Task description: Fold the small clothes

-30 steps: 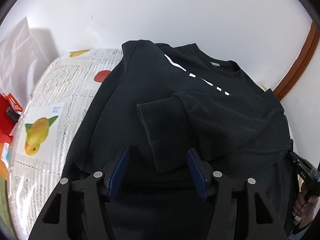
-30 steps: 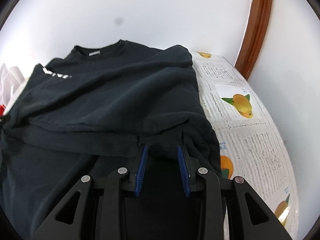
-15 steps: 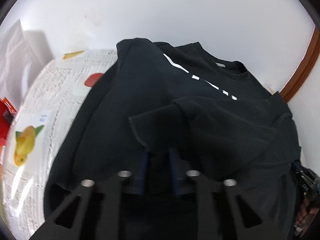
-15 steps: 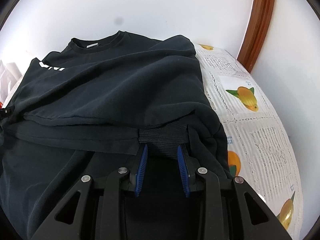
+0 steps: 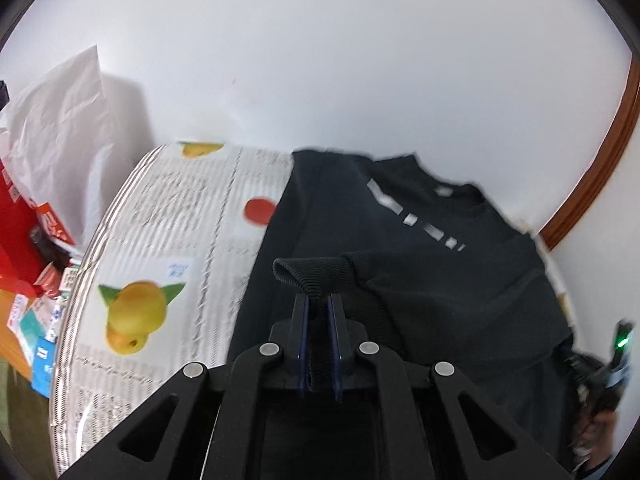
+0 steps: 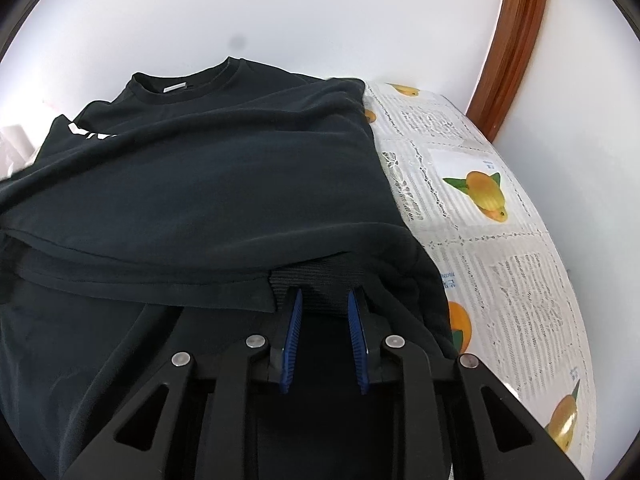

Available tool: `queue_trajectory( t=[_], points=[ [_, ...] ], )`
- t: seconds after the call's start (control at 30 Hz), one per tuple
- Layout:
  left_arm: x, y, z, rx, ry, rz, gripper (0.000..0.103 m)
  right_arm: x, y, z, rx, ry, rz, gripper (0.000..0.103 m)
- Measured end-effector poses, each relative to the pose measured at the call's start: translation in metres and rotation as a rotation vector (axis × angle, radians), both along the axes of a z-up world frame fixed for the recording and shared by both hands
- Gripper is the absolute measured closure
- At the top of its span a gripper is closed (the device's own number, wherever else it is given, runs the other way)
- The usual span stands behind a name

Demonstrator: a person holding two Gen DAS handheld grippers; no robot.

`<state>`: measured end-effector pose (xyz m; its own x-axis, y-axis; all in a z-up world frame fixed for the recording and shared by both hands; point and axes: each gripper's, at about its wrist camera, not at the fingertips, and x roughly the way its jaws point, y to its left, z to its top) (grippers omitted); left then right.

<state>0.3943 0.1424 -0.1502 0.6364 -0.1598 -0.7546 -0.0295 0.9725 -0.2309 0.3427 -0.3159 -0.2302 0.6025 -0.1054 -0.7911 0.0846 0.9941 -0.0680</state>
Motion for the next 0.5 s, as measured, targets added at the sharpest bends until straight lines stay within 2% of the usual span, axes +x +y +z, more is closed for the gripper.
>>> queue_trajectory(
  t=[0.1, 0.3, 0.4, 0.47, 0.5],
  points=[
    [0.002, -0.001, -0.019, 0.007, 0.044, 0.000, 0.093, -0.006, 0.004, 0.009, 0.028, -0.014, 0.045, 0.080],
    [0.005, -0.007, -0.032, 0.059, 0.096, 0.025, 0.088, -0.016, 0.016, 0.044, 0.078, -0.151, 0.151, 0.078],
    [0.002, -0.007, -0.031, 0.072, 0.098, 0.034, 0.088, -0.003, 0.010, 0.047, 0.101, -0.180, 0.120, 0.078],
    [0.002, -0.007, -0.030, 0.080, 0.100, 0.039, 0.088, 0.013, 0.004, 0.038, 0.076, -0.142, 0.049, 0.078],
    [0.001, -0.008, -0.029, 0.084, 0.103, 0.040, 0.086, 0.023, -0.002, 0.028, 0.061, -0.093, 0.003, 0.078]
  ],
)
